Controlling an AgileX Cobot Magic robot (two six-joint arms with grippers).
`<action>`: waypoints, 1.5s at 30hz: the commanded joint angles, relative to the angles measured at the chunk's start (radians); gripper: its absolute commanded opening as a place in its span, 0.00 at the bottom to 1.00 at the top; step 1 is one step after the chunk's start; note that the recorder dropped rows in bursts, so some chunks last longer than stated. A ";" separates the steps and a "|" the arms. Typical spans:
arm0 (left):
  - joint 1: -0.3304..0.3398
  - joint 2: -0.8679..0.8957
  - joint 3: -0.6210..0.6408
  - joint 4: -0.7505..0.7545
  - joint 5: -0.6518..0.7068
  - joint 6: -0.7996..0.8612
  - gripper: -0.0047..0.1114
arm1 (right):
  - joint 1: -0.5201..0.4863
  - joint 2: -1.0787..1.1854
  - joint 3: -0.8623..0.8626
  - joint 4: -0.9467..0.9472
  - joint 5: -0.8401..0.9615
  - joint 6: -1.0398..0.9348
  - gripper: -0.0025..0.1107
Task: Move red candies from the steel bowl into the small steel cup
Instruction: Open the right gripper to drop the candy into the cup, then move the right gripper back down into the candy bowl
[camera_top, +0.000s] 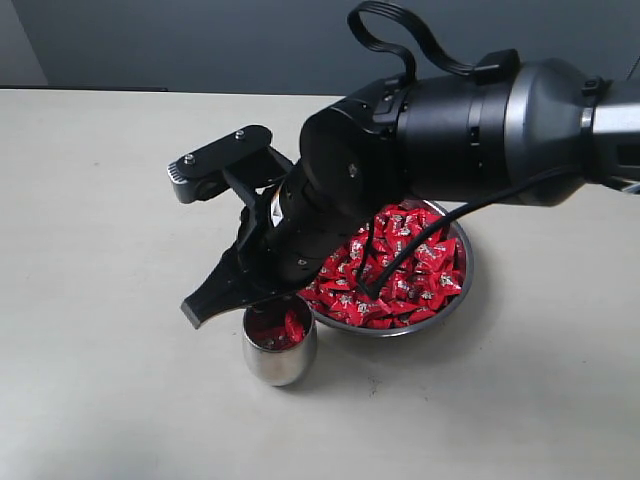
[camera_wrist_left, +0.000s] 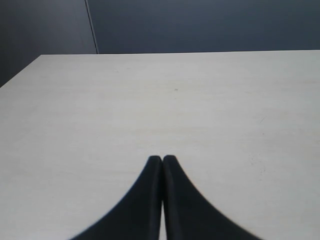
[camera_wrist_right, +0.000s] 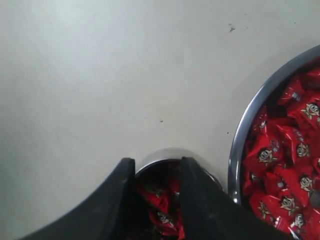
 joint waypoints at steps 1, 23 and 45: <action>-0.005 -0.005 0.005 -0.006 -0.010 -0.001 0.04 | -0.001 -0.019 -0.020 -0.029 0.022 -0.011 0.30; -0.005 -0.005 0.005 -0.006 -0.010 -0.001 0.04 | -0.290 0.014 -0.050 -0.344 0.106 0.230 0.30; -0.005 -0.005 0.005 -0.006 -0.010 -0.001 0.04 | -0.290 0.142 -0.050 -0.159 0.040 0.032 0.41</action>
